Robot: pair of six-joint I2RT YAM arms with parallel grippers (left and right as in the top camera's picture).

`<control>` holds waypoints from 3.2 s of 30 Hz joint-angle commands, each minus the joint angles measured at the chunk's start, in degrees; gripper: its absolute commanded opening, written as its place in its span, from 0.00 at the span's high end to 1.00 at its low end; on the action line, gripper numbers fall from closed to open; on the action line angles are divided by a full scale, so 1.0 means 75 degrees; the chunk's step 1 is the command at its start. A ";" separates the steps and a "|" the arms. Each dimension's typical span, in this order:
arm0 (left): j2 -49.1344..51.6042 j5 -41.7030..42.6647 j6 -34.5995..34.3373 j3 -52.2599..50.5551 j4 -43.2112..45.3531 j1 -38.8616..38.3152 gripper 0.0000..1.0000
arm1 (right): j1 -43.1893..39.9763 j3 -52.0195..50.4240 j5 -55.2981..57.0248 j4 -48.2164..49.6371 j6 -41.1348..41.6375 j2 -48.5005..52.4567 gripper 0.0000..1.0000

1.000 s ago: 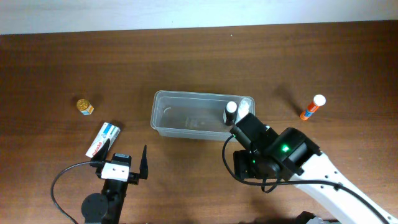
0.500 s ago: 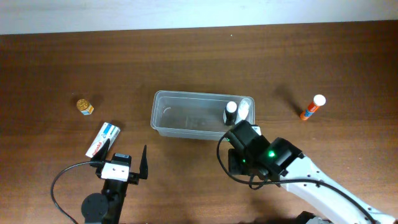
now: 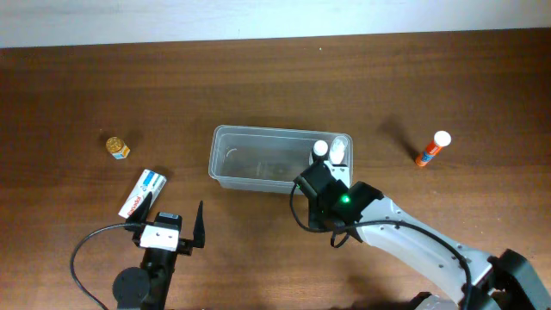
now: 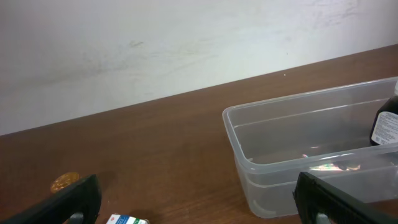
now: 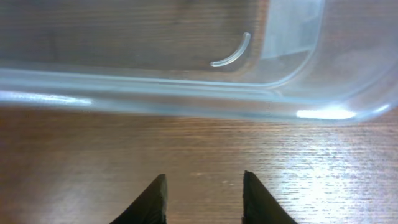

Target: Pack container

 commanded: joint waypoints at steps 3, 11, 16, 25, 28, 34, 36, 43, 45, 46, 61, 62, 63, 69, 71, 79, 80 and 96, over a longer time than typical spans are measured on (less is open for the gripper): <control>-0.0052 0.0000 0.0067 -0.0050 -0.0003 0.0038 0.01 | -0.0568 -0.0041 0.0350 0.0242 -0.0152 0.0099 0.71; -0.0052 0.0000 0.0067 -0.0050 -0.0006 0.0038 0.01 | -0.1070 -0.0041 0.0323 0.0819 -0.0819 0.0099 0.70; -0.0052 0.0000 0.0067 -0.0050 -0.0006 0.0038 0.01 | -0.1070 -0.0041 0.0353 0.1183 -0.1099 0.0099 0.68; -0.0052 0.0000 0.0067 -0.0050 -0.0006 0.0038 0.01 | -0.1067 -0.0032 0.0361 0.1233 -0.1346 0.0099 0.64; -0.0052 0.0000 0.0067 -0.0050 -0.0006 0.0038 0.01 | -0.1052 0.0192 -0.0122 0.0772 -0.1346 -0.0041 0.64; -0.0052 0.0000 0.0067 -0.0050 -0.0006 0.0038 0.01 | -0.1067 0.1253 -0.0385 -0.0895 -0.1323 -0.0880 0.52; -0.0052 0.0000 0.0067 -0.0050 -0.0006 0.0038 0.01 | -0.1151 0.1737 -0.0210 -0.1556 -0.1349 -0.1134 0.51; -0.0052 0.0000 0.0067 -0.0050 -0.0003 0.0038 0.01 | -0.2346 0.3232 0.0154 -0.3051 -0.1798 -0.1451 0.42; -0.0052 0.0000 0.0067 -0.0050 -0.0006 0.0038 0.01 | -0.2993 0.3585 0.0087 -0.3252 -0.2092 -0.1419 0.39; -0.0052 0.0000 0.0067 -0.0050 -0.0006 0.0038 0.01 | -0.3267 0.3695 0.0079 -0.3296 -0.2200 -0.1402 0.37; -0.0052 0.0000 0.0067 -0.0050 -0.0006 0.0038 0.01 | -0.6985 0.4567 -0.1553 -0.3089 -0.5094 0.0440 0.12; -0.0052 0.0000 0.0067 -0.0050 -0.0003 0.0038 0.01 | -0.7012 0.4567 -0.1553 -0.2990 -0.5097 0.0664 0.11; -0.0052 0.0000 0.0070 -0.0050 -0.0006 0.0038 0.01 | -0.7012 0.4567 -0.1556 -0.2932 -0.5097 0.0793 0.11; -0.0052 0.0000 0.0067 -0.0050 -0.0006 0.0038 0.01 | -0.6997 0.4567 -0.1641 -0.2632 -0.5097 0.1361 0.10; -0.0052 0.0000 0.0067 -0.0050 -0.0006 0.0038 0.01 | -0.7006 0.4567 -0.1638 -0.2506 -0.5094 0.1457 0.10; -0.0052 0.0000 0.0067 -0.0050 -0.0006 0.0038 0.01 | -0.7012 0.4567 -0.1609 -0.2180 -0.5094 0.1789 0.10; -0.0052 0.0000 0.0067 -0.0050 -0.0006 0.0038 0.01 | -0.7012 0.4567 -0.1606 -0.2189 -0.5094 0.1836 0.10; -0.0052 0.0000 0.0067 -0.0050 -0.0006 0.0038 0.01 | -0.7012 0.4567 -0.1259 -0.2090 -0.5097 0.2381 0.21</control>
